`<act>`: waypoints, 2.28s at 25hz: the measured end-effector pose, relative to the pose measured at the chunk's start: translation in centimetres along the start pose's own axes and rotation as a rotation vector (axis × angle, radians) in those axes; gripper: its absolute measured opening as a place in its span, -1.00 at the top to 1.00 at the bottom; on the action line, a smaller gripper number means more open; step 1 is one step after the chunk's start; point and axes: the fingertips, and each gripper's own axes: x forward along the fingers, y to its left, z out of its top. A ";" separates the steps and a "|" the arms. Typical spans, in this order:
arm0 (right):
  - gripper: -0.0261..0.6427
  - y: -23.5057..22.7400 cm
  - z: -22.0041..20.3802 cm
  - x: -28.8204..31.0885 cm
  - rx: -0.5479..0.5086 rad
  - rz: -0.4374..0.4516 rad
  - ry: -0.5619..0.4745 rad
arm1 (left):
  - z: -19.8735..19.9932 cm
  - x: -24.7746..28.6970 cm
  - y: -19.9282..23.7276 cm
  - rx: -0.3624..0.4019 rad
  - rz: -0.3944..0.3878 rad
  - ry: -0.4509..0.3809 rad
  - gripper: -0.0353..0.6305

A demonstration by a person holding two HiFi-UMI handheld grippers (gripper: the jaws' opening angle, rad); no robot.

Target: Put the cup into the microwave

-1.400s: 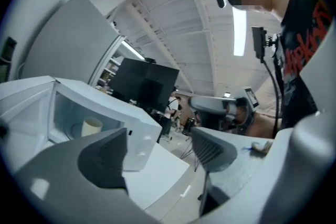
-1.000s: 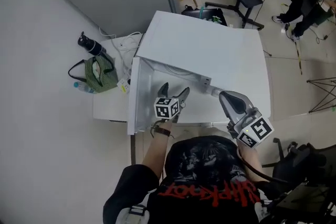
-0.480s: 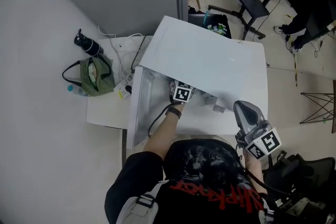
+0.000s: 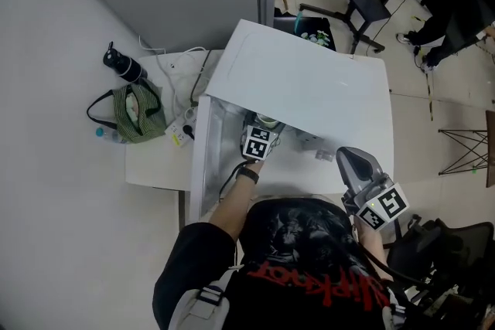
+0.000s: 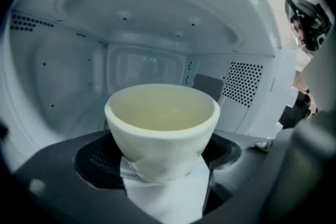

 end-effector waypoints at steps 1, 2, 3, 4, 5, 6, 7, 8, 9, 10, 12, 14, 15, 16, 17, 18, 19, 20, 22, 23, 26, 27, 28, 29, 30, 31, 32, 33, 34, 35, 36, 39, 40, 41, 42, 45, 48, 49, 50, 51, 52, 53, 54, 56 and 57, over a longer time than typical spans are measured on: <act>0.92 0.2 0.0 0.2 0.001 0.009 -0.002 | -0.2 -1.0 -0.3 -0.011 -0.001 -0.022 -0.41; 0.92 0.5 -0.1 0.5 0.003 0.018 -0.003 | -0.4 -2.0 -0.5 -0.017 0.000 -0.042 -0.41; 0.92 0.7 -0.2 0.8 0.005 0.029 -0.004 | -0.5 -3.0 -0.8 -0.023 0.002 -0.059 -0.41; 0.92 1.0 -0.3 1.2 0.007 0.041 -0.005 | -0.7 -4.1 -1.0 -0.028 0.006 -0.075 -0.41; 0.92 1.3 -0.4 1.5 0.009 0.053 -0.005 | -0.7 -5.2 -1.3 -0.033 0.010 -0.087 -0.41; 0.92 1.6 -0.5 1.8 0.011 0.064 -0.006 | -0.7 -6.4 -1.6 -0.041 0.013 -0.097 -0.41; 0.92 1.8 -0.6 2.1 0.014 0.075 -0.007 | -0.7 -7.7 -2.1 -0.048 0.014 -0.105 -0.41; 0.92 2.1 -0.7 2.4 0.019 0.087 -0.008 | -0.7 -9.0 -2.7 -0.054 0.013 -0.112 -0.41; 0.92 2.3 -0.8 2.7 0.023 0.099 -0.008 | -0.5 -10.4 -3.4 -0.059 0.010 -0.121 -0.41; 0.92 2.5 -0.8 2.9 0.027 0.111 -0.007 | -0.1 -11.9 -4.2 -0.064 0.004 -0.134 -0.41; 0.92 2.9 -0.9 3.2 0.036 0.130 -0.009 | 1.3 -14.9 -5.8 -0.067 -0.013 -0.168 -0.41; 0.92 3.1 -1.1 3.6 0.048 0.144 -0.015 | 3.3 -17.4 -7.3 -0.044 -0.035 -0.201 -0.41; 0.92 3.1 -1.1 3.8 0.053 0.149 -0.018 | 4.3 -18.4 -7.8 -0.023 -0.047 -0.214 -0.41; 0.92 3.1 -1.2 3.9 0.058 0.153 -0.022 | 5.4 -19.2 -8.2 0.002 -0.056 -0.224 -0.41; 0.92 3.2 -1.2 4.1 0.063 0.156 -0.026 | 6.5 -19.9 -8.4 0.034 -0.062 -0.232 -0.41; 0.92 3.2 -1.3 4.2 0.068 0.158 -0.031 | 7.7 -20.4 -8.4 0.069 -0.064 -0.241 -0.41; 0.92 3.2 -1.3 4.2 0.072 0.160 -0.036 | 8.9 -20.8 -8.2 0.099 -0.062 -0.251 -0.41; 0.92 3.2 -1.3 4.2 0.077 0.160 -0.042 | 10.2 -21.0 -8.0 0.118 -0.060 -0.264 -0.41; 0.92 3.1 -1.2 4.1 0.083 0.159 -0.054 | 12.7 -20.9 -7.3 0.125 -0.058 -0.287 -0.41; 0.92 3.0 -1.2 3.9 0.085 0.158 -0.058 | 13.8 -20.5 -7.0 0.121 -0.058 -0.292 -0.41; 0.92 2.8 -1.0 3.3 0.085 0.150 -0.071 | 16.0 -18.8 -6.1 0.110 -0.046 -0.269 -0.41; 0.92 2.5 -0.9 3.0 0.087 0.142 -0.076 | 16.5 -18.0 -5.8 0.108 -0.038 -0.257 -0.41; 0.92 2.2 -0.9 2.7 0.090 0.130 -0.082 | 17.0 -17.3 -5.7 0.105 -0.030 -0.248 -0.41; 0.92 1.7 -1.0 2.4 0.095 0.115 -0.088 | 17.3 -16.7 -5.7 0.102 -0.026 -0.242 -0.41; 0.92 1.3 -1.0 1.9 0.100 0.098 -0.094 | 17.5 -16.0 -5.8 0.096 -0.026 -0.238 -0.41; 0.92 0.8 -1.0 1.5 0.102 0.081 -0.099 | 17.7 -15.5 -5.9 0.089 -0.030 -0.234 -0.41; 0.92 0.3 -0.9 1.1 0.103 0.065 -0.105 | 17.7 -15.0 -6.1 0.084 -0.037 -0.229 -0.41; 0.92 -0.1 -0.9 0.7 0.103 0.050 -0.109 | 17.7 -14.6 -6.3 0.082 -0.045 -0.224 -0.41; 0.92 -0.5 -0.9 0.4 0.104 0.037 -0.112 | 17.7 -14.2 -6.5 0.083 -0.054 -0.219 -0.41; 0.92 -1.0 -0.9 0.1 0.107 0.023 -0.115 | 17.6 -13.9 -6.6 0.086 -0.061 -0.215 -0.41; 0.92 -1.4 -1.1 -0.1 0.113 0.010 -0.116 | 17.4 -13.8 -6.7 0.089 -0.065 -0.211 -0.41; 0.92 -2.2 -1.4 -0.6 0.125 -0.019 -0.118 | 16.9 -13.5 -6.8 0.110 -0.071 -0.194 -0.41; 0.92 -2.3 -1.5 -0.8 0.127 -0.023 -0.116 | 16.8 -13.5 -7.0 0.123 -0.078 -0.194 -0.41; 0.92 -2.4 -1.6 -0.9 0.129 -0.025 -0.113 | 16.9 -13.6 -7.3 0.134 -0.089 -0.199 -0.41; 0.92 -2.5 -1.8 -0.9 0.134 -0.027 -0.111 | 17.0 -13.7 -7.6 0.138 -0.103 -0.209 -0.41; 0.92 -2.8 -1.9 -0.8 0.146 -0.028 -0.108 | 17.4 -13.6 -8.0 0.120 -0.132 -0.237 -0.41; 0.92 -2.7 -1.8 -0.6 0.141 -0.020 -0.108 | 17.0 -13.4 -7.7 0.085 -0.142 -0.237 -0.41; 0.92 -2.6 -1.8 -0.5 0.141 -0.017 -0.107 | 16.8 -13.4 -7.6 0.079 -0.145 -0.232 -0.41; 0.92 -2.6 -1.8 -0.5 0.143 -0.016 -0.107 | 16.6 -13.4 -7.6 0.079 -0.150 -0.226 -0.41; 0.92 -2.6 -1.8 -0.5 0.145 -0.016 -0.106 | 16.4 -13.3 -7.7 0.084 -0.156 -0.219 -0.41; 0.92 -2.6 -1.9 -0.5 0.146 -0.017 -0.105 | 16.4 -13.3 -7.8 0.093 -0.159 -0.211 -0.41; 0.92 -2.7 -1.8 -0.5 0.146 -0.017 -0.105 | 16.4 -13.1 -8.0 0.104 -0.161 -0.202 -0.41; 0.92 -2.7 -1.8 -0.5 0.146 -0.016 -0.106 | 16.4 -13.0 -8.0 0.114 -0.164 -0.193 -0.41; 0.92 -2.7 -1.8 -0.3 0.145 -0.012 -0.107 | 16.4 -12.8 -8.1 0.121 -0.172 -0.178 -0.41; 0.92 -2.7 -1.9 -0.3 0.146 -0.009 -0.106 | 16.4 -12.8 -8.1 0.116 -0.178 -0.175 -0.41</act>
